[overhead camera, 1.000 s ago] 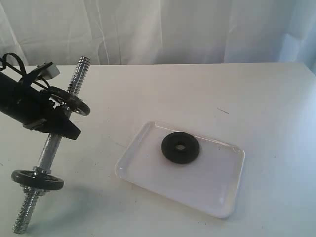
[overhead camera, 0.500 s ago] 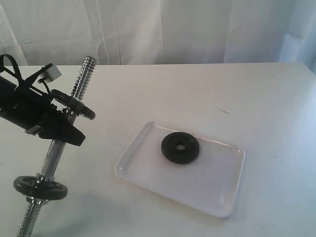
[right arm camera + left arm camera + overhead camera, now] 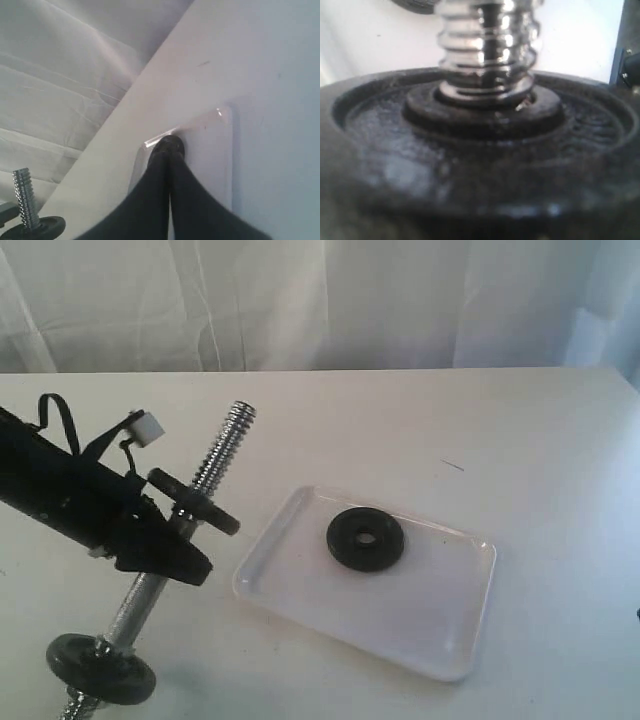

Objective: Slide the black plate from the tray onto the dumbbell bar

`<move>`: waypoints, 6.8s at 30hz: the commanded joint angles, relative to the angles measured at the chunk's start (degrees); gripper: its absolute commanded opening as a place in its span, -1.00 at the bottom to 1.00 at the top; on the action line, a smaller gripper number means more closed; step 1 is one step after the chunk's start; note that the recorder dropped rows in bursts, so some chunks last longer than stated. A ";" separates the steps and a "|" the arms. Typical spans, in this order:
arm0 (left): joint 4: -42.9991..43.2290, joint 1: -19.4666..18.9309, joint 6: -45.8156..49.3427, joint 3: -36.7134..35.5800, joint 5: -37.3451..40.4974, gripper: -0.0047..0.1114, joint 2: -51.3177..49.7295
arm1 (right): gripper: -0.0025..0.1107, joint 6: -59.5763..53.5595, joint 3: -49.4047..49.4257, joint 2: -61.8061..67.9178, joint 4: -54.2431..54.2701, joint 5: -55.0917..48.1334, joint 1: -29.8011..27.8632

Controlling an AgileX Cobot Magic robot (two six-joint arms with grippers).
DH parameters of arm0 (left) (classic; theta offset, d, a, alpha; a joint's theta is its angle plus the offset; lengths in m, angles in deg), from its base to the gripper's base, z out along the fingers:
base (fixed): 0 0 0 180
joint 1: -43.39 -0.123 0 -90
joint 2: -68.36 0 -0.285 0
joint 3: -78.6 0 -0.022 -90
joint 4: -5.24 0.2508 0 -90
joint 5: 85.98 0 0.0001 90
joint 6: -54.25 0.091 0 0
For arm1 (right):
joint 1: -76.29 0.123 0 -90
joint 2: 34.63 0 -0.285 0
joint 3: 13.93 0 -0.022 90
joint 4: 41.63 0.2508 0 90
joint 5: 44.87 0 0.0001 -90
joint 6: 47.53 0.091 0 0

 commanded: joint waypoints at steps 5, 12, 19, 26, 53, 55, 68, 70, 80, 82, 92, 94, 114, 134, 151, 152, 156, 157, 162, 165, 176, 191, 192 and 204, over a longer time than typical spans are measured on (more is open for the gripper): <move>-6.35 5.48 1.14 0.61 4.12 -0.92 3.12 | -0.96 -9.13 -1.51 -0.03 0.37 2.32 -0.10; -1.72 5.48 -1.32 0.61 -5.40 -0.92 3.12 | -0.96 -37.58 -28.86 21.77 -1.38 -14.98 1.48; -0.56 5.48 -1.64 0.61 -8.54 -0.92 3.12 | -0.96 -42.23 -47.34 43.47 6.13 -10.25 1.57; -0.56 5.48 -1.64 0.61 -8.79 -0.92 3.12 | -0.72 -66.99 -55.83 59.15 20.54 -27.13 1.57; 9.84 5.35 -11.99 0.73 -12.24 -0.92 3.12 | 0.74 -63.92 -70.79 91.28 20.16 -33.49 6.66; 9.84 5.35 -11.99 0.73 -12.45 -0.92 3.12 | 0.75 -63.92 -70.79 91.53 21.39 -33.00 6.66; 9.84 5.35 -11.99 0.73 -14.30 -0.92 3.12 | 0.90 -62.53 -72.75 96.29 21.83 -35.31 8.38; 9.84 5.35 -11.99 0.73 -14.18 -0.92 3.12 | 0.90 -62.50 -75.88 98.35 18.41 -35.57 10.37; 9.84 5.35 -12.62 0.73 -14.71 -0.92 3.12 | 0.90 -39.74 -87.34 105.90 -6.81 -45.49 18.56; 9.84 5.35 -12.62 0.73 -14.71 -0.92 3.12 | 0.90 -39.65 -87.43 107.24 -7.02 -44.64 19.27; 9.84 5.35 -12.86 0.73 -14.69 -0.92 3.12 | 0.90 -34.99 -87.43 109.80 -8.09 -40.35 20.33; 9.84 5.35 -13.01 0.73 -14.91 -0.92 3.12 | 0.90 -33.87 -87.43 110.02 -9.40 -39.19 20.33; 9.84 5.35 -13.24 0.73 -15.94 -0.92 3.12 | 0.90 -31.73 -87.43 113.63 -12.40 -36.37 20.33; 9.84 5.35 -13.24 0.73 -16.18 -0.92 3.12 | 0.90 -28.16 -87.43 115.57 -11.72 -37.81 20.42; 9.84 5.35 -13.24 0.73 -16.65 -0.92 3.12 | 0.90 -26.48 -87.43 115.57 -13.82 -33.57 21.09; 9.84 5.35 -13.24 0.73 -16.65 -0.92 3.12 | 0.90 -26.48 -87.43 115.57 -13.96 -33.44 21.18; 9.84 5.35 -13.24 0.73 -16.77 -0.92 3.12 | 0.90 -26.48 -87.43 115.57 -14.27 -32.22 21.69; 9.84 5.35 -13.24 0.73 -16.77 -0.92 3.12 | 0.90 -26.48 -87.43 115.57 -14.27 -31.71 21.69; 9.84 5.35 -13.24 0.73 -16.77 -0.92 3.12 | 0.90 -26.48 -87.43 115.69 -16.59 -31.68 21.69; 9.84 5.35 -13.24 0.73 -16.88 -0.92 3.12 | 0.90 -26.48 -87.43 116.51 -16.59 -31.81 21.69; 9.84 5.35 -13.24 0.73 -17.24 -0.92 3.12 | 0.90 -26.48 -87.43 119.18 -16.59 -33.23 21.69; 9.84 5.35 -13.24 0.73 -17.36 -0.92 3.12 | -0.96 -33.48 -87.43 116.41 -5.36 -39.77 20.41; 9.84 5.35 -13.24 0.73 -17.36 -0.92 3.12 | -0.96 -34.74 -87.43 115.82 -3.52 -40.20 20.06; 9.84 5.35 -11.59 0.73 -17.33 -0.92 3.12 | -0.96 -47.66 -87.43 109.11 7.50 -54.59 11.23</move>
